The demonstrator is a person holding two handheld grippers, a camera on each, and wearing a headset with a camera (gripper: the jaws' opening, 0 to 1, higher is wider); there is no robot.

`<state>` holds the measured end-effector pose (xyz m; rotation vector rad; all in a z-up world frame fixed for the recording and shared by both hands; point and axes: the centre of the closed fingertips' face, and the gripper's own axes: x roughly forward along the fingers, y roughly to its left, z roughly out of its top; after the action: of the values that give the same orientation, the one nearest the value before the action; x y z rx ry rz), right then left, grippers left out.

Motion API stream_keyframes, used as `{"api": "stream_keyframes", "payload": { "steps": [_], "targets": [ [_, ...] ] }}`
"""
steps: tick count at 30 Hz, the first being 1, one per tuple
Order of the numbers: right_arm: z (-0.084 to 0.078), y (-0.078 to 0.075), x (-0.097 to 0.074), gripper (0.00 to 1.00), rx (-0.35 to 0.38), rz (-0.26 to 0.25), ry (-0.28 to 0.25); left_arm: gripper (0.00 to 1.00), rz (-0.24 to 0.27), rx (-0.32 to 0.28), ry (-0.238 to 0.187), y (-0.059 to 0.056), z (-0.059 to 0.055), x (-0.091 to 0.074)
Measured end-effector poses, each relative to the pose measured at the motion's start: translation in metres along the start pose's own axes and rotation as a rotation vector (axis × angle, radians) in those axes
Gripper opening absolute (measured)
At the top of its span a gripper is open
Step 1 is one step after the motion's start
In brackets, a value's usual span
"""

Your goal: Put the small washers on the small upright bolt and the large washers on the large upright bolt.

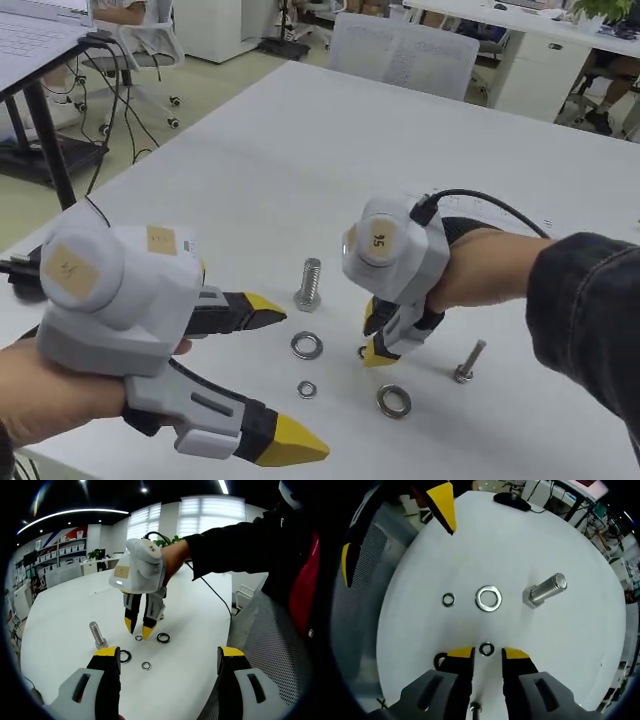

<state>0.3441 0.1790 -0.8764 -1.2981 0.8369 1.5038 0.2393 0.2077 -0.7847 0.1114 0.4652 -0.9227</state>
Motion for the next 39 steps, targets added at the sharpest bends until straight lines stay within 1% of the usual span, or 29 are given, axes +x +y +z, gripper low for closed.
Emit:
{"api": "stream_keyframes", "payload": {
  "steps": [10, 20, 28, 32, 39],
  "targets": [
    [-0.0018, -0.0009, 0.0027, 0.2, 0.017, 0.008, -0.001, 0.79, 0.001, -0.002, 0.003, -0.0005, -0.0005, 0.0001],
    [-0.0024, 0.0029, 0.0035, 0.15, 0.047, 0.034, -0.002, 0.79, -0.002, -0.002, 0.001, -0.0005, 0.0003, 0.001],
    [-0.0033, 0.0025, 0.0031, 0.15, 0.083, 0.032, -0.024, 0.79, -0.004, -0.001, -0.004, -0.0005, 0.0008, 0.0012],
    [-0.0035, 0.003, 0.0031, 0.14, 0.085, 0.026, -0.017, 0.78, -0.004, -0.001, -0.005, -0.0002, 0.0012, 0.0012],
    [-0.0032, 0.0036, 0.0032, 0.14, 0.063, 0.022, -0.007, 0.78, -0.004, -0.001, -0.006, 0.0, 0.0012, 0.0011]
  ]
}}
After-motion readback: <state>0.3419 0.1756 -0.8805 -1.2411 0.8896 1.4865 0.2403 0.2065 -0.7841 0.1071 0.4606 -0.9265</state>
